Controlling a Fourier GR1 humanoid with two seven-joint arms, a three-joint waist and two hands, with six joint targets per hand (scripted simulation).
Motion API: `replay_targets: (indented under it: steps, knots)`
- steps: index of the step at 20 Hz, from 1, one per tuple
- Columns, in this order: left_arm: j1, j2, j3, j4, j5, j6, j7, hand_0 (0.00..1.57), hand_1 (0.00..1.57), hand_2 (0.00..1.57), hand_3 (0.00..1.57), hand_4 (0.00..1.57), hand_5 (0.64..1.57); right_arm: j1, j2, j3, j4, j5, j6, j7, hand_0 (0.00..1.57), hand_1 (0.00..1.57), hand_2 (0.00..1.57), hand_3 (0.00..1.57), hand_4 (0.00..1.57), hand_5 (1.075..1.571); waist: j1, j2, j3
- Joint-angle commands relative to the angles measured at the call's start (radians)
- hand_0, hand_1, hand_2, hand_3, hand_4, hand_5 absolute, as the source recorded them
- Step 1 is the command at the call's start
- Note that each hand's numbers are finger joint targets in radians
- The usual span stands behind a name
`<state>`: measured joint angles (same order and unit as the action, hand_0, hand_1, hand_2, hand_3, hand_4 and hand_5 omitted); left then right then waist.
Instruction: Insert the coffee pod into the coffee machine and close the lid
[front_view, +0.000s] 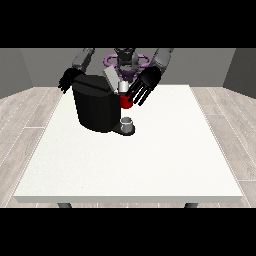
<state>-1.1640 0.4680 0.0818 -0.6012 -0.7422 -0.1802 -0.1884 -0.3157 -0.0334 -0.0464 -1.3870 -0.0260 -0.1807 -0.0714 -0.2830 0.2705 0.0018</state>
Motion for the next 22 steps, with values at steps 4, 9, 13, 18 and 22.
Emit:
replay_targets:
  steps: [4,9,13,18,22]
  knots:
    - [0.013,-0.024,-0.019,0.006,-0.032,0.01,0.01,0.0,0.0,0.0,0.0,0.0,1.571,0.014,0.012,0.014,0.005,0.019,-0.019,0.01,0.0,0.0,0.0,0.0,0.34,1.571,0.001,-0.017,-0.0018]
    - [0.031,-0.048,-0.03,-0.032,-0.024,-0.039,0.002,0.0,0.0,0.0,0.0,0.0,1.571,-0.013,-0.019,-0.043,0.065,-0.011,-0.018,0.018,0.0,0.0,0.0,0.0,0.42,1.571,0.071,-0.077,-0.0016]
    - [0.035,-0.055,-0.017,-0.041,-0.013,-0.069,0.032,0.0,0.0,0.0,0.0,0.0,1.571,0.058,0.007,-0.041,0.102,-0.017,-0.01,-0.059,0.0,0.0,0.0,0.0,0.39,1.571,0.074,-0.106,-0.0014]
    - [0.124,-0.136,0.009,-0.074,0.035,-0.048,0.051,0.0,0.0,0.0,0.0,0.0,1.571,0.12,-0.031,-0.1,0.131,-0.074,0.037,-0.076,0.0,0.0,0.0,0.0,0.39,1.571,0.12,-0.199,-0.0012]
    - [0.199,-0.206,0.125,-0.068,0.177,-0.044,0.033,0.0,0.0,0.0,0.0,0.0,1.571,0.141,-0.03,-0.102,0.12,-0.05,-0.01,-0.03,0.0,0.0,0.0,0.0,0.42,1.571,0.199,-0.29,-0.0022]
